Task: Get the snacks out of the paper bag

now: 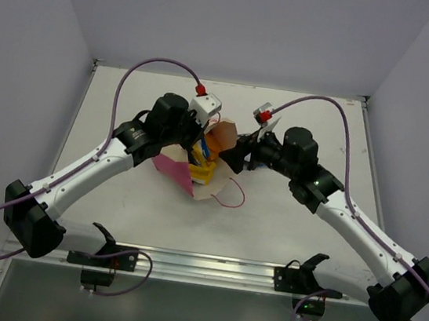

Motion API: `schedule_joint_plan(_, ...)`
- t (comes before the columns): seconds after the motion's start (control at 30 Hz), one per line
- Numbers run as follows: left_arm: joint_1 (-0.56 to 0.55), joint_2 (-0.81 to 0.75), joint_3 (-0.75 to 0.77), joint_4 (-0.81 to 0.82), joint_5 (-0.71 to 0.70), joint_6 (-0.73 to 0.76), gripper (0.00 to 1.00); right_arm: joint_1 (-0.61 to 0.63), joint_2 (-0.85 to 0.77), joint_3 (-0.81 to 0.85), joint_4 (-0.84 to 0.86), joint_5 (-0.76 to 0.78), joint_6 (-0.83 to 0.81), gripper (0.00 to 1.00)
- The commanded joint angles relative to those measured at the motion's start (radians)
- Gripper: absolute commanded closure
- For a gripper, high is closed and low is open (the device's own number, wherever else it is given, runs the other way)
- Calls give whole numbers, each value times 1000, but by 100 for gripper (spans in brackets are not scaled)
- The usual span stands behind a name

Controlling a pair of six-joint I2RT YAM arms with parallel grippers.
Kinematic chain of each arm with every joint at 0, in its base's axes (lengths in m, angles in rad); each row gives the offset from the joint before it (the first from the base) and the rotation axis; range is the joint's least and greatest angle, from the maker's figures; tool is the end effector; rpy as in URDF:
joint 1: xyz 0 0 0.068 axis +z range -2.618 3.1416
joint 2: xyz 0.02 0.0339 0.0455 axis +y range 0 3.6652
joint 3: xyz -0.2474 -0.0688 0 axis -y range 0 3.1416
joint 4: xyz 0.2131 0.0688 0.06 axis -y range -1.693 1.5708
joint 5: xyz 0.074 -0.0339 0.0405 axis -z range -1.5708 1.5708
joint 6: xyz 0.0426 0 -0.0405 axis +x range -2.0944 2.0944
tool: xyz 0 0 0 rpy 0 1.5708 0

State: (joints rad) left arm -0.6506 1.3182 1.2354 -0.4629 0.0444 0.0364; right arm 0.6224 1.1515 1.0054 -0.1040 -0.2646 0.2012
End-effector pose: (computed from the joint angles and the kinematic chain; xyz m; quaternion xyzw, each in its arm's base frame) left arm 0.2178 -0.1681 0.3347 0.3037 0.8167 -0.1666 0.4615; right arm 0.1969 0.1550 0.3393 -0.2428 0.7487 0.3388 0.5155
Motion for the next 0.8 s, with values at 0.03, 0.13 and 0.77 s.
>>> schedule_joint_plan(0.03, -1, 9, -2, 27, -18, -3, 100, 57, 89, -33, 46, -206, -80, 23)
schedule_joint_plan(0.13, -3, 13, 7, 23, -18, -9, 100, 69, 218, 57, 14, -229, -104, 22)
schedule_joint_plan(0.77, -1, 19, -16, 35, -38, -27, 100, 152, 375, 76, -16, -254, -137, 100)
